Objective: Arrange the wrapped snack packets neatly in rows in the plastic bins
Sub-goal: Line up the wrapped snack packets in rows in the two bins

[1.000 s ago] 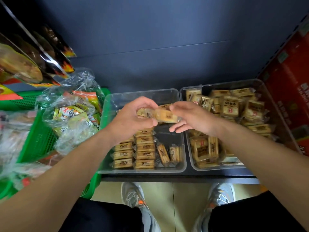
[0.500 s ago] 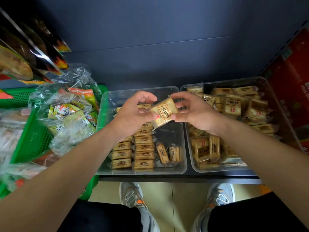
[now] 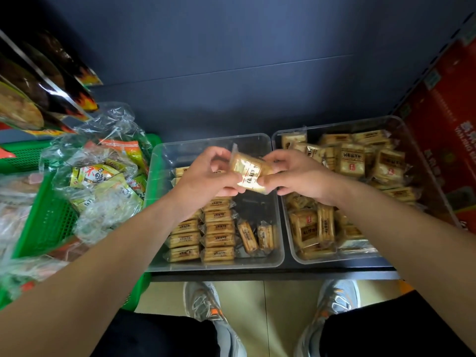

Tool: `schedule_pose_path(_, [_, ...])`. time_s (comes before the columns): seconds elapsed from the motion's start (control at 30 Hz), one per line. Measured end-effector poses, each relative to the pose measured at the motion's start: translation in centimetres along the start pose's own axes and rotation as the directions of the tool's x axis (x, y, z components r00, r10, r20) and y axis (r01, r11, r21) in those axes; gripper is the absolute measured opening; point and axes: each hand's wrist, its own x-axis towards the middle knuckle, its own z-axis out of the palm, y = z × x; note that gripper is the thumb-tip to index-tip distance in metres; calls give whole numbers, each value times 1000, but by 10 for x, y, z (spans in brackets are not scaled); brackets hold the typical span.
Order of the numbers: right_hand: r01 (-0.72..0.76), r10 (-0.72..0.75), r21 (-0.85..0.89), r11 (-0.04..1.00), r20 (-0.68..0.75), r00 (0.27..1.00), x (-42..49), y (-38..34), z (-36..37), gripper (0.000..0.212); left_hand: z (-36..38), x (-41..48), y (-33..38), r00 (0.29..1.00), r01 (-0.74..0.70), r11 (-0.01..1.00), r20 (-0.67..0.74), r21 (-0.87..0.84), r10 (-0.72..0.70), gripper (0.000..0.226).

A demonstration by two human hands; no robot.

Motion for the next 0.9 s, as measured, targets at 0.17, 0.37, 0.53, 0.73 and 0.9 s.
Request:
schedule_pose_path(0.17, [51,-53,-29,998,-88,995,3,2,2,47,-1,4,-6,999,-37,964,1,264,38,43])
schedule_pose_path(0.37, [-61,-19,-260,964,-295,955,13,17,-9,27,-7,37,-52,986,82,809,-168,582,21,47])
schedule_pose_path(0.53, [-118,4,-393,912,-278,961,12,26,-12,18,21,69,-77,980,46,720,-172,692,102,43])
schedule_pose_path(0.73, [-120,-12,-461,880,-273,962,10,28,-12,20,37,91,-100,953,34,542,-190,840,234,41])
schedule_pose_path(0.9, [-100,-22,-507,856,-228,973,10,30,-8,21,43,96,-115,920,-22,547,-197,837,339,36])
